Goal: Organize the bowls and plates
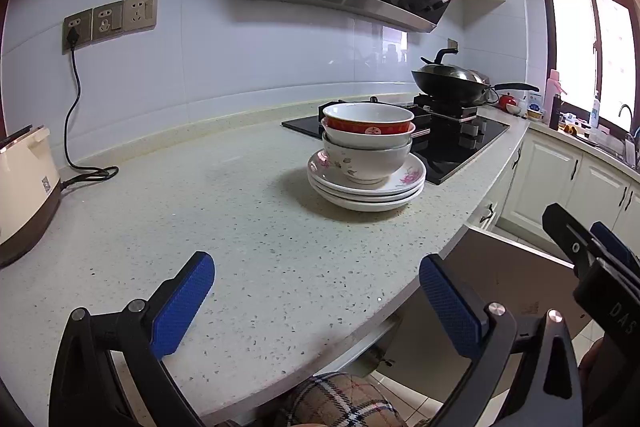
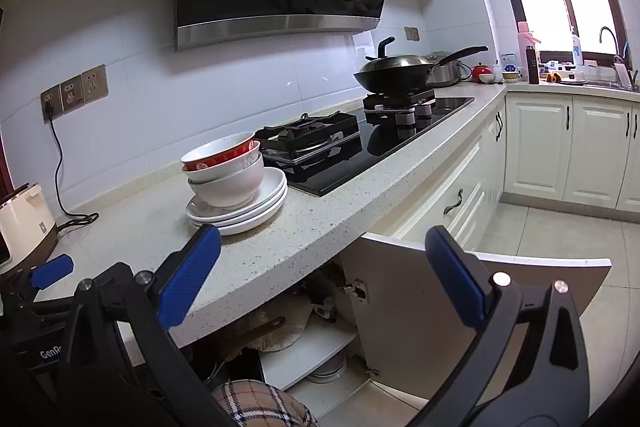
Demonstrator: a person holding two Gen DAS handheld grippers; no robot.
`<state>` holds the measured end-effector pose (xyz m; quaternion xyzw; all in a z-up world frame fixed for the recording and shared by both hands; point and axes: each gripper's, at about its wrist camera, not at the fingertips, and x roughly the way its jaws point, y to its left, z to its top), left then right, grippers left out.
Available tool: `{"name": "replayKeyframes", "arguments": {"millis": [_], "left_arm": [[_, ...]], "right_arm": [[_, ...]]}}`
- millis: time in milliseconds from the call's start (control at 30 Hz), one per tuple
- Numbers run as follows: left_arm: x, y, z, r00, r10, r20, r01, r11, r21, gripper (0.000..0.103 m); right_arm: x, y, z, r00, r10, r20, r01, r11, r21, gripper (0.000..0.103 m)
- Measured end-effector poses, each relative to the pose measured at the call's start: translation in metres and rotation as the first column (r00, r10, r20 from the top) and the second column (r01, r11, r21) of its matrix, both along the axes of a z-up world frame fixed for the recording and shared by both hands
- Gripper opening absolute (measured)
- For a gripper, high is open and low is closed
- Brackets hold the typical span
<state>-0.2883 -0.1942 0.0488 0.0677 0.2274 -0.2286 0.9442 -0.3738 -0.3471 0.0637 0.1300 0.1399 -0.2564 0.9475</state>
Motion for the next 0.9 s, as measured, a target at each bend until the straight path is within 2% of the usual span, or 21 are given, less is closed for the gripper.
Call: {"name": "replayKeyframes", "arguments": {"millis": [900], "left_arm": [[0.0005,0.0034,-0.0045,1.0,0.007,-0.011,-0.007,1.0,-0.002,0.103]], "right_arm": [[-0.0014,0.005,-0.0032,1.0,-0.02,-0.011,0.02,1.0,0.015,0.102]]}}
